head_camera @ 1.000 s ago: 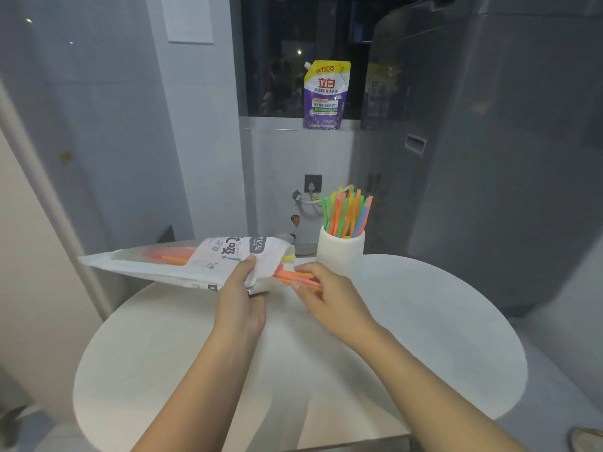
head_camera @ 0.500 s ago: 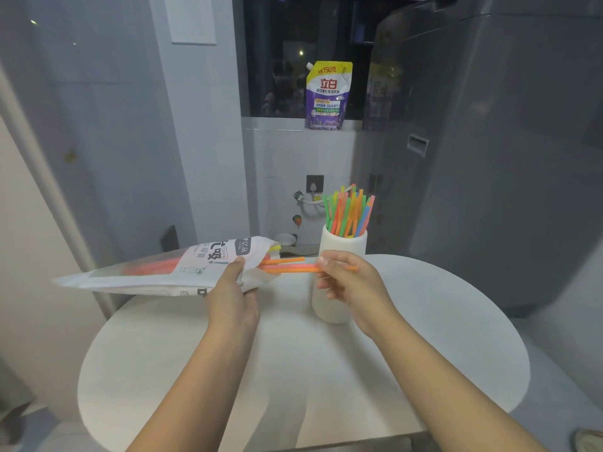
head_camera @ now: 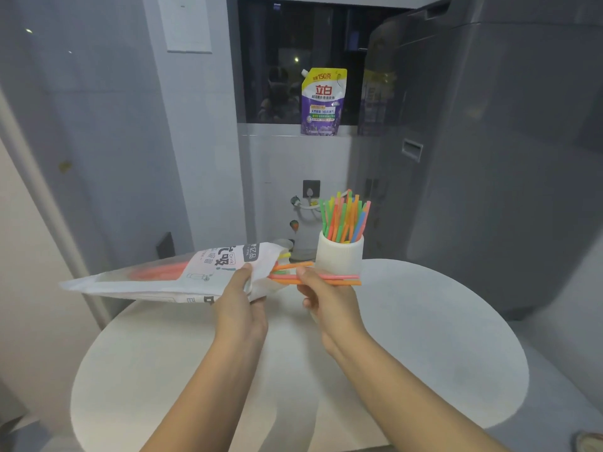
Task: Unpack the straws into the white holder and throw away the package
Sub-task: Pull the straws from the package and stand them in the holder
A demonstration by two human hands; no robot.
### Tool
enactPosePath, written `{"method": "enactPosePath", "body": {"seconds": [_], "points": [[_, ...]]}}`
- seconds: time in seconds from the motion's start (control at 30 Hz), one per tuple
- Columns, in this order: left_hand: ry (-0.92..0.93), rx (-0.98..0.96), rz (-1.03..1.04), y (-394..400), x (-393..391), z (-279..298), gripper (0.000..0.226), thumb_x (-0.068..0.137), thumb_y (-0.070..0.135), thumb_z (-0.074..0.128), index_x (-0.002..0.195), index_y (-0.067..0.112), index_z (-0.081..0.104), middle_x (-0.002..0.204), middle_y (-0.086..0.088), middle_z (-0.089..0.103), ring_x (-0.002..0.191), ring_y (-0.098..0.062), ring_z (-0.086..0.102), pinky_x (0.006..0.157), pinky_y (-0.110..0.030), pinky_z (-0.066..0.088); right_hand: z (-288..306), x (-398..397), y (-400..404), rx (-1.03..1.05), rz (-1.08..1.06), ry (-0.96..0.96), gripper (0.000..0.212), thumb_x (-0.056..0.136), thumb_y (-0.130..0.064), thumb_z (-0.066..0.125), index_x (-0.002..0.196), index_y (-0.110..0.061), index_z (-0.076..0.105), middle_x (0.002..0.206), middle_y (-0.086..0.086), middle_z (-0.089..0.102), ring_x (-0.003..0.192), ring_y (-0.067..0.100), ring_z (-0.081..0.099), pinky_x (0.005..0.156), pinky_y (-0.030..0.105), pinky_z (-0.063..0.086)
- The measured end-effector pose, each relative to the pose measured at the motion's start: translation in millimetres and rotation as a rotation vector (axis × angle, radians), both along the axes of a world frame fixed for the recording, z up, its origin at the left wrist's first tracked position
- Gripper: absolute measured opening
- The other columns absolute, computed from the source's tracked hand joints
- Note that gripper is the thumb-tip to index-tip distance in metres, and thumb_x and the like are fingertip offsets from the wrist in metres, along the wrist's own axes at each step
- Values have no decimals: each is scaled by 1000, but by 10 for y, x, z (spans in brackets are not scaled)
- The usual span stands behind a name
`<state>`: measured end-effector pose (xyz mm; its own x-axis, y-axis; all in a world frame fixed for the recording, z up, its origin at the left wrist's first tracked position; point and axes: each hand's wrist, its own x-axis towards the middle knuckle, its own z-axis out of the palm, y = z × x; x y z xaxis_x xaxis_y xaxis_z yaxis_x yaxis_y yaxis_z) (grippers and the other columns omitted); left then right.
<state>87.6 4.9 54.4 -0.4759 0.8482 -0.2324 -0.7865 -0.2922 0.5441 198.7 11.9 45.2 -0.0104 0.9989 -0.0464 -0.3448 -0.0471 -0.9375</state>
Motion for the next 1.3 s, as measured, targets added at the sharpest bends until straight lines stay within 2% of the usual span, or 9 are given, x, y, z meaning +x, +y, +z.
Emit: {"method": "enactPosePath", "body": {"seconds": [0.17,0.3,0.6,0.7,0.8,1.0,1.07,1.13,1.3], "points": [[-35,-18,21,10,-94,-18,39,92,0,51,130,10,48,135,-10,58,111,-20,61,99,-34,46,76,32,-5,-21,76,78,12,82,-18,68,94,-17,68,83,-1,68,76,12,62,61,21,44],[-41,-5,-21,-13,8,-33,42,92,-1,51,134,3,48,132,-13,59,93,-16,63,87,-29,49,59,-33,-55,-61,93,79,7,82,-20,68,89,-19,70,72,-5,65,69,9,56,62,19,43],[-133,-8,6,64,-199,-59,47,93,-2,48,139,2,42,140,-11,53,125,-20,55,94,-30,50,105,128,53,-65,-31,113,9,78,-35,71,74,-26,71,75,-9,62,75,11,55,60,22,41],[-142,-4,4,45,-181,-48,47,93,-2,47,139,1,41,136,-9,55,116,-20,60,85,-26,54,100,89,22,-47,43,104,25,67,-46,72,88,-32,69,85,-10,61,77,11,54,61,22,41],[-109,7,-14,35,-96,-43,45,92,-2,48,138,0,43,128,-11,58,106,-20,61,94,-31,50,76,-23,-29,-27,147,69,49,65,-49,68,111,-34,61,97,-13,63,86,12,57,66,22,43],[-55,-36,-67,6,39,-79,40,91,-1,51,131,-4,50,130,-18,59,104,-23,61,96,-35,49,43,-155,-50,-5,117,-27,35,88,-45,55,121,-33,58,106,-6,68,99,14,61,71,26,45],[-35,-40,-72,-2,49,-77,38,91,0,52,128,-1,52,128,-16,61,99,-22,63,89,-32,52,65,-177,-54,-25,111,-43,35,90,-45,51,123,-33,57,112,-3,68,103,18,60,71,28,44],[-28,-33,-73,-6,39,-62,36,91,1,53,127,0,53,123,-13,62,95,-20,65,84,-30,53,73,-185,-51,-38,98,-55,32,92,-44,49,121,-35,59,112,-6,67,100,15,59,69,26,44],[-55,-26,2,42,-95,-48,44,92,-1,50,135,-2,46,137,-15,55,125,-24,55,105,-36,44,131,-136,5,100,-68,-95,31,95,-37,42,88,-33,72,100,-9,69,97,12,61,66,21,45]]}}
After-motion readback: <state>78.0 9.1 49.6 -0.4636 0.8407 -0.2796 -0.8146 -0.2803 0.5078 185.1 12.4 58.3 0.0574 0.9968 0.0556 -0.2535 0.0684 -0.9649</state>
